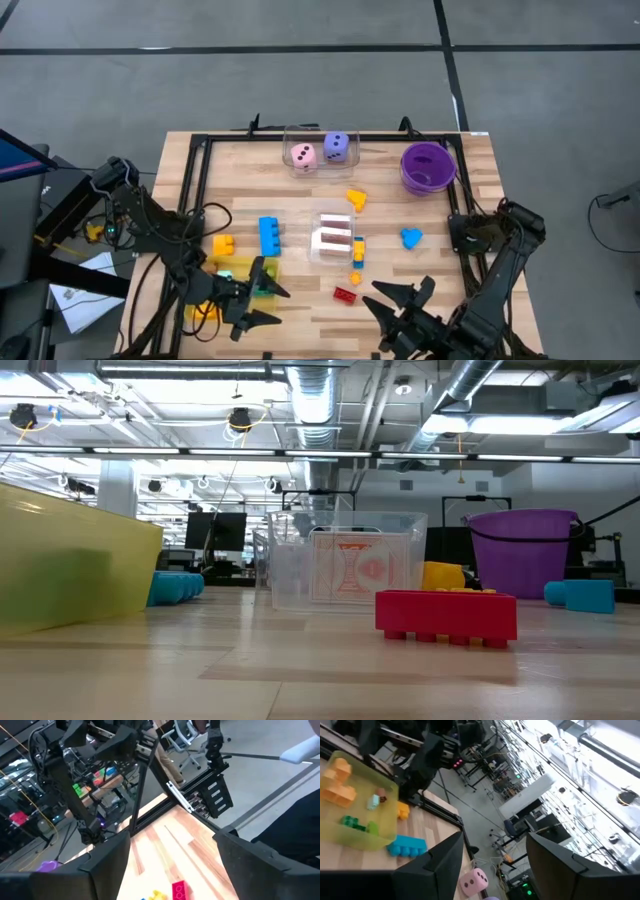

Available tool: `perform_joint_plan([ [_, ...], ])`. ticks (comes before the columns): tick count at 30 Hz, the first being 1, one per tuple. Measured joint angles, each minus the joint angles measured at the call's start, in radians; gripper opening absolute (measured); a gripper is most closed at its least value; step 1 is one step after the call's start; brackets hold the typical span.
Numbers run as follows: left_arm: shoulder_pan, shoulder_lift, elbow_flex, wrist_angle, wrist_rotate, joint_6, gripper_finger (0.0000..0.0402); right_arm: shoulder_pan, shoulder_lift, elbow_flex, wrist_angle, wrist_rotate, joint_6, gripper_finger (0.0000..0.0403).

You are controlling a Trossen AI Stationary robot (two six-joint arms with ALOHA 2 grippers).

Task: Pick & Place Toys
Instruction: Put the yellow game piece into the yellow bin

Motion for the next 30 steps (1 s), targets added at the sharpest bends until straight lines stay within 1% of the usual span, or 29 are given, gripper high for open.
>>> perform_joint_plan([
  [4, 0.008, 0.0, 0.0, 0.0, 0.0, -0.001, 0.0302, -0.012, 0.0, 0.0, 0.0, 0.001, 0.003, 0.021],
  [8, 0.013, 0.0, 0.0, 0.0, 0.0, -0.001, 0.03, -0.036, -0.004, 0.0, -0.002, 0.019, 0.072, 0.021],
  [12, 0.013, 0.0, 0.0, 0.0, 0.0, -0.001, 0.0299, -0.07, -0.046, 0.001, -0.037, 0.023, 0.236, 0.021],
  [15, 0.013, 0.0, 0.0, -0.001, 0.0, -0.002, 0.0298, -0.098, -0.065, 0.001, -0.174, 0.013, 0.433, 0.021],
  [19, 0.013, 0.0, 0.0, -0.001, 0.0, -0.002, 0.0298, -0.152, -0.085, 0.0, -0.445, -0.114, 0.796, 0.021],
  [23, 0.013, 0.0, 0.0, -0.001, 0.0, -0.002, 0.0298, -0.242, -0.097, -0.001, -0.836, -0.287, 1.277, 0.021],
  [24, 0.013, 0.0, 0.0, -0.001, 0.0, -0.003, 0.0298, -0.268, -0.098, -0.015, -0.851, -0.336, 1.363, 0.021],
  [27, 0.013, 0.0, 0.0, -0.002, 0.0, -0.003, 0.0298, -0.335, -0.136, -0.124, -0.785, -0.457, 1.313, 0.021],
  [28, 0.013, 0.0, -0.001, -0.003, 0.0, -0.005, 0.0298, -0.363, -0.146, -0.149, -0.79, -0.486, 1.327, 0.021],
  [30, 0.013, 0.0, -0.001, -0.003, -0.001, -0.005, 0.0298, -0.408, -0.16, -0.205, -0.854, -0.534, 1.413, 0.021],
])
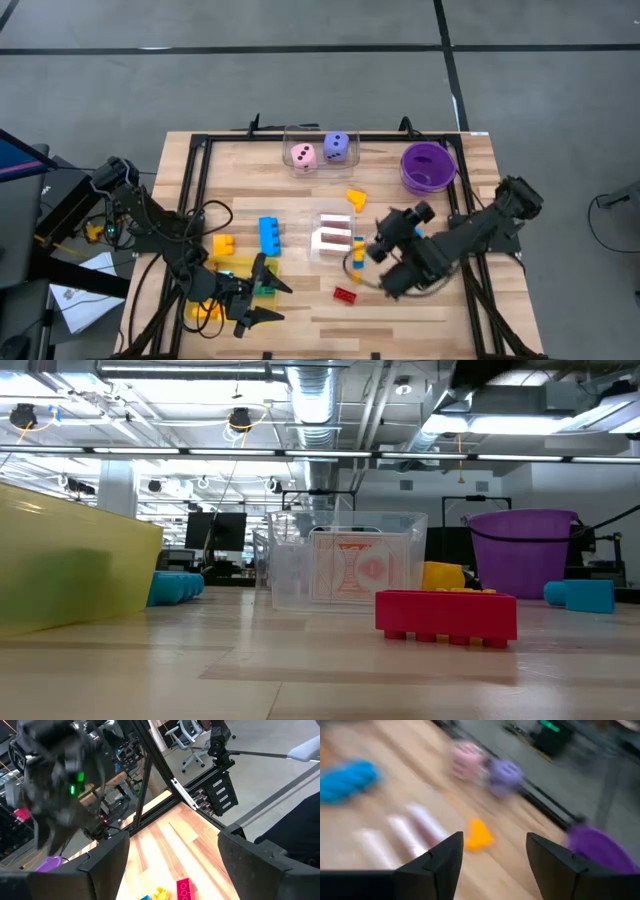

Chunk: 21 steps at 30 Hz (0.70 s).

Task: Pick & Place Toys
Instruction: Put the yellow game piece into the yellow bin

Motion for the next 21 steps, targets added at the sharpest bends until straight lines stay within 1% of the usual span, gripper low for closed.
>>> perform_joint_plan([
  [3, 0.0, 0.0, 0.0, -0.004, -0.004, -0.001, 0.0298, -0.064, -0.041, -0.129, 0.039, -0.048, 0.013, 0.021],
  [7, 0.0, 0.0, 0.0, -0.012, -0.008, -0.004, 0.0298, -0.128, -0.115, -0.278, 0.009, -0.124, 0.12, 0.021],
  [10, 0.0, 0.0, 0.0, -0.016, -0.008, -0.004, 0.0298, -0.151, -0.181, -0.392, 0.038, -0.148, 0.174, 0.021],
  [13, 0.0, 0.0, 0.0, -0.016, -0.008, -0.005, 0.0298, -0.163, -0.241, -0.479, 0.047, -0.185, 0.251, 0.021],
  [18, 0.0, 0.0, 0.0, -0.016, -0.008, -0.005, 0.0298, -0.144, -0.32, -0.543, 0.105, -0.207, 0.281, 0.021],
  [21, 0.0, 0.0, 0.0, -0.016, -0.008, -0.005, 0.0298, -0.13, -0.336, -0.551, 0.13, -0.209, 0.283, 0.021],
])
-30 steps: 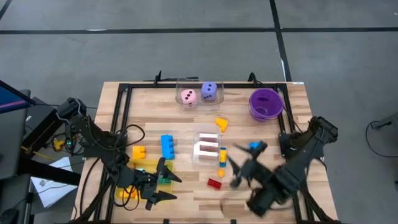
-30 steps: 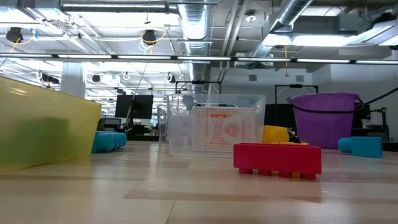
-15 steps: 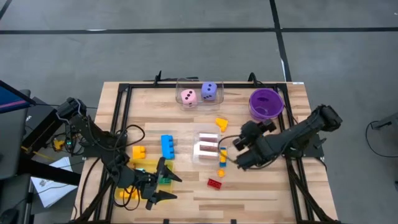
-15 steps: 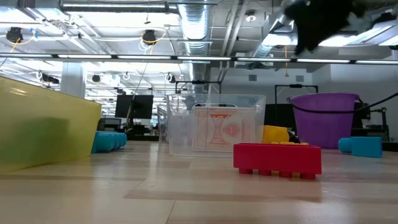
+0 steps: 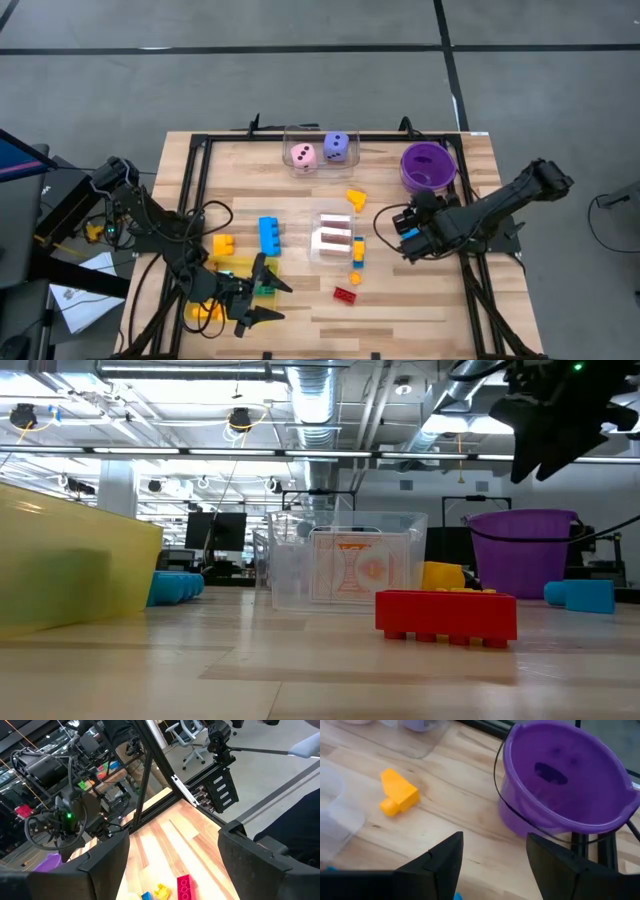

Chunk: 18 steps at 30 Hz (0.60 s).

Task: Pick & Place Toys
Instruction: Put the yellow game piece into the yellow bin

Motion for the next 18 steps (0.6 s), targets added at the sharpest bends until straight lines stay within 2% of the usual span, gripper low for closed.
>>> perform_joint_plan([
  [4, 0.0, 0.0, 0.0, 0.0, 0.0, 0.0, 0.0298, 0.012, 0.001, 0.0, 0.002, -0.024, -0.008, 0.021],
  [12, 0.0, 0.0, 0.0, 0.0, 0.0, 0.0, 0.0298, 0.001, 0.01, 0.0, 0.124, -0.065, -0.144, 0.021],
  [18, 0.0, 0.0, 0.0, 0.0, 0.0, 0.0, 0.0298, 0.001, 0.01, -0.001, 0.338, -0.125, -0.434, 0.021],
])
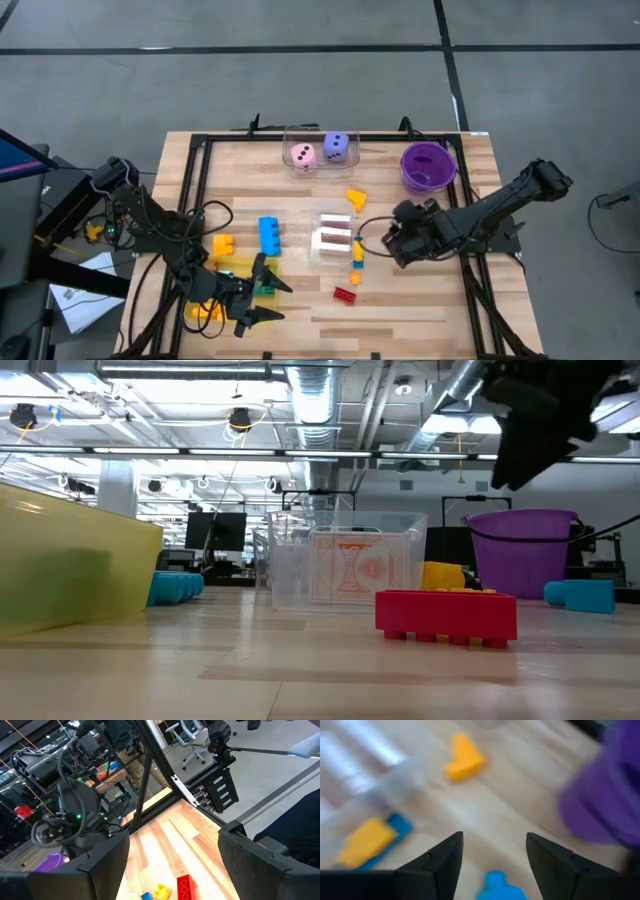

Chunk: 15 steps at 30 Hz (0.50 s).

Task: Pick & Place Toys
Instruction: Put the yellow game piece into the yellow bin

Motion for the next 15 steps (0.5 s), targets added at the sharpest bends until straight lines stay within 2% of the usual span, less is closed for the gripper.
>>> perform_joint_plan([
  [5, 0.0, 0.0, 0.0, 0.0, 0.0, -0.001, 0.0298, 0.005, 0.0, 0.0, 0.172, -0.011, -0.216, 0.021],
  [8, 0.0, 0.0, 0.0, 0.0, 0.0, -0.002, 0.0298, 0.017, 0.0, 0.0, 0.237, -0.073, -0.305, 0.021],
  [15, 0.0, 0.0, 0.0, -0.002, 0.0, -0.002, 0.0298, 0.114, 0.001, -0.049, 0.435, -0.148, -0.528, 0.021],
])
